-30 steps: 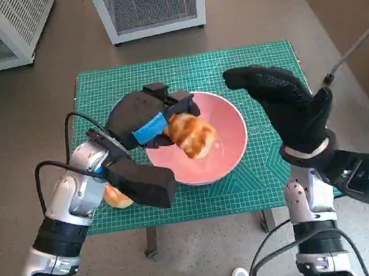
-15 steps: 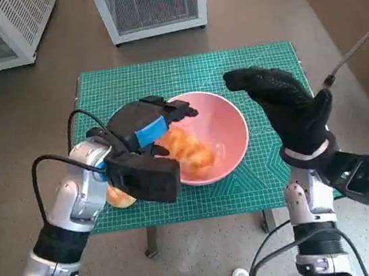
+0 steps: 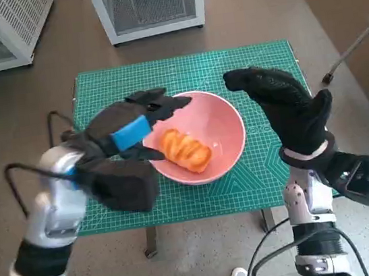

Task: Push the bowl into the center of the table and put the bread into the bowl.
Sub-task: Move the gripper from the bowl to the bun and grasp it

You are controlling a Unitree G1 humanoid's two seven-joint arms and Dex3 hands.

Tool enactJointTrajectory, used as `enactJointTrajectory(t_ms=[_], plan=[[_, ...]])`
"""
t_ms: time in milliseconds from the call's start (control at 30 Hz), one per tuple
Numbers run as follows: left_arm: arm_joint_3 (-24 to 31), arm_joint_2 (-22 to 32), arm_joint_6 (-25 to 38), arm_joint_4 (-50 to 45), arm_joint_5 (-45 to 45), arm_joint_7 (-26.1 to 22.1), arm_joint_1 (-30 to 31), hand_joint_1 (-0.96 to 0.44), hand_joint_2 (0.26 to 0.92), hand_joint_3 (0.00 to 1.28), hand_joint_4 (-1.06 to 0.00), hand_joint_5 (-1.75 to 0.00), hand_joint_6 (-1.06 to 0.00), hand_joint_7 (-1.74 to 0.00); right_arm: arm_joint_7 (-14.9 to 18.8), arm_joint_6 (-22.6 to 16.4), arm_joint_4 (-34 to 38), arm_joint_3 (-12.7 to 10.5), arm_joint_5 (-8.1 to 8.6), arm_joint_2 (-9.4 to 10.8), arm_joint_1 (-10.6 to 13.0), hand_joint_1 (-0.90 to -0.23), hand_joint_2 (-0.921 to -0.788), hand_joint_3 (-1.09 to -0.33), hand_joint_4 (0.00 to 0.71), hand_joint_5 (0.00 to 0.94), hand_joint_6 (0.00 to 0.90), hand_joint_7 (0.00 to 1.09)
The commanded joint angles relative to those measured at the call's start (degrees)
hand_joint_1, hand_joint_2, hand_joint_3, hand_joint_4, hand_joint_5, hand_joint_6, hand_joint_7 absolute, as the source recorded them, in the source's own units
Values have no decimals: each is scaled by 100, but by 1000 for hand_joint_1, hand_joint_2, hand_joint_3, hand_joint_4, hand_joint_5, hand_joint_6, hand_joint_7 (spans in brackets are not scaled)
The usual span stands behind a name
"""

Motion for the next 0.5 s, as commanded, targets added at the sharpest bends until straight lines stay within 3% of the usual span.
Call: enactJointTrajectory(t_ms=[33, 200, 500], plan=[[473, 338, 308, -779, -196, -187, 209, -394, 844, 0, -132, -15, -253, -131, 20, 55, 26, 1, -7, -8, 95, -531, -921, -581, 326, 3, -1, 639], [972, 741, 857, -1657, -111, -424, 660, -366, 815, 0, -151, -18, -256, -123, 30, 87, 5, -5, 9, -33, 90, -531, -921, -580, 325, 3, -1, 639], [1504, 1200, 1165, -2135, -280, -670, 1443, -226, 732, 2, -150, -6, -251, -96, 19, 144, -50, 22, 1, -24, 101, -531, -921, -581, 325, 3, -1, 639]])
